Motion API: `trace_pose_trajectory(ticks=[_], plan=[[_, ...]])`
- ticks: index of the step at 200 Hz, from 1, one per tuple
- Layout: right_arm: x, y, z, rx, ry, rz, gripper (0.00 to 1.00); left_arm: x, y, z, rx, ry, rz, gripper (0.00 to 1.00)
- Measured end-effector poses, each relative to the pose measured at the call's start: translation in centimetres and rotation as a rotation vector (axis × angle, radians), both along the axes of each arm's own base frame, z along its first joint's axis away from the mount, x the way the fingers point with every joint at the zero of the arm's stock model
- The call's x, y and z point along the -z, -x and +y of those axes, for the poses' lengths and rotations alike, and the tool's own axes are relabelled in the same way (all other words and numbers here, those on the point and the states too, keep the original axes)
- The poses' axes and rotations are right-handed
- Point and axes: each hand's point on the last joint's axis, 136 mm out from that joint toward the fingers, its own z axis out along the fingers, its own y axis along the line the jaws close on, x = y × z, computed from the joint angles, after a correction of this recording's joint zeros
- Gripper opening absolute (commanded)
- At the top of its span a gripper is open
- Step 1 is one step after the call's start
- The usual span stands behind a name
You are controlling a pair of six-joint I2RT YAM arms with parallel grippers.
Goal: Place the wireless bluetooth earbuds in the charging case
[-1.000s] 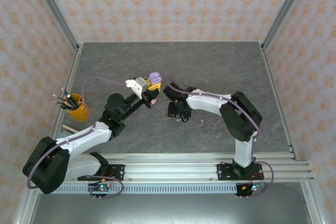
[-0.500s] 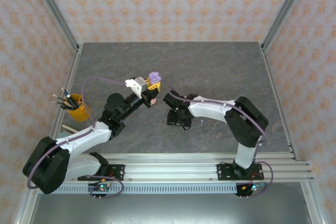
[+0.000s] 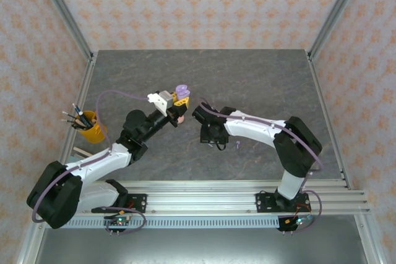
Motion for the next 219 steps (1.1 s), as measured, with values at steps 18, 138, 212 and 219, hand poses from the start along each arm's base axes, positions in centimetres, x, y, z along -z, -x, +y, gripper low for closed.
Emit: trace_pose_trajectory(ticks=[18,138,212,219], plan=[[0.3,-0.4,0.4,-0.026,0.018,0.002,0.49,0.0,0.0,0.0,0.000,0.000,0.000,0.00],[3.5,-0.1,0.1,-0.122,0.122,0.074,0.40,0.0,0.0,0.0,0.000,0.000,0.000,0.00],[3.6,-0.3,0.5,-0.126,0.116,0.078,0.33,0.0,-0.2,0.3,-0.018,0.001,0.001,0.00],[3.5,-0.3,0.5,-0.127,0.114,0.078,0.32,0.0,-0.3,0.3,-0.019,0.001,0.001,0.00]])
